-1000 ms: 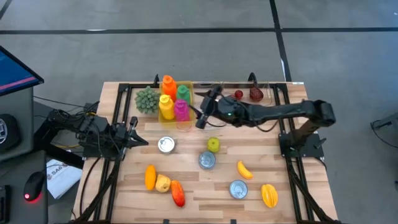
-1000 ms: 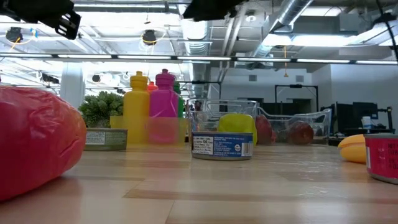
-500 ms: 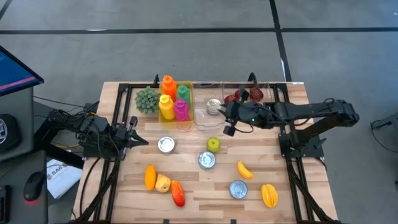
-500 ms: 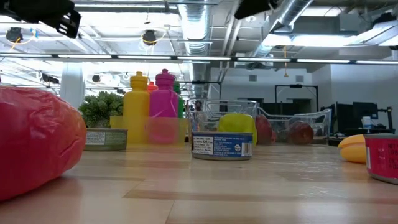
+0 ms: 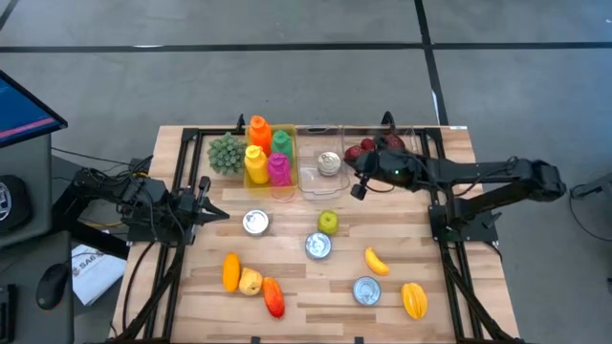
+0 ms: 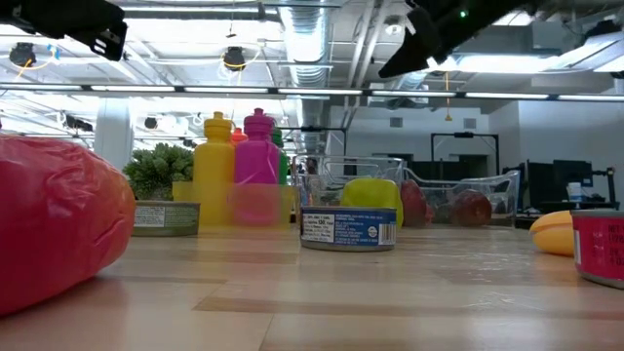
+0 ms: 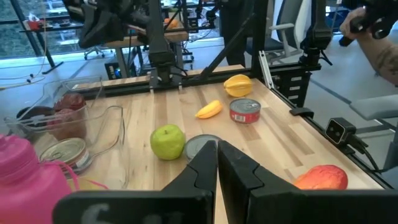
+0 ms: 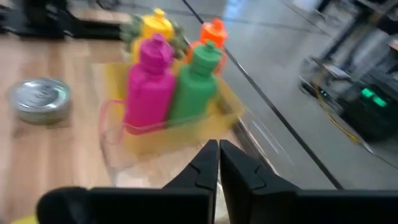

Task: Pick & Place Food Item
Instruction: Put the green apple into the right transparent bin

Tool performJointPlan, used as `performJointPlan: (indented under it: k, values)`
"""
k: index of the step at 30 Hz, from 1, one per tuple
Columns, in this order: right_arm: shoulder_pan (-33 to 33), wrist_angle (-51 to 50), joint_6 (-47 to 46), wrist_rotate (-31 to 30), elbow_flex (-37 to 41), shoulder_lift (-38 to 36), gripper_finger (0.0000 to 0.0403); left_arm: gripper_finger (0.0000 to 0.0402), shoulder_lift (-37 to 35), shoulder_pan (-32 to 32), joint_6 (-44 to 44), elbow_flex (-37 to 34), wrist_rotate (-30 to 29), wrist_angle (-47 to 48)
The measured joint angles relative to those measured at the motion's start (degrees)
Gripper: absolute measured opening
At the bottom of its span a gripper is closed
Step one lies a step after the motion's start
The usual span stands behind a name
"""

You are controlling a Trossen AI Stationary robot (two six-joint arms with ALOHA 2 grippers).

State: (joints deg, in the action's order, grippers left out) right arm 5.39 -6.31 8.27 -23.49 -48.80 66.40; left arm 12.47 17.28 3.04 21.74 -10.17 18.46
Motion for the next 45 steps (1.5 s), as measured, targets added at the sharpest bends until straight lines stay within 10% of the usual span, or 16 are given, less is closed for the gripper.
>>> performJointPlan:
  k: [11, 45]
  values:
    - [5.3, 12.6, 0.7, 14.4, 7.6, 1.8, 0.0008, 0.0002, 0.0, 0.0, 1.2, 0.0, -0.1, -0.1]
    - [-1.4, 7.9, -9.4, 14.6, 7.6, 2.2, 0.0008, 0.0002, 0.0, 0.0, 1.2, 0.0, -0.3, -0.5]
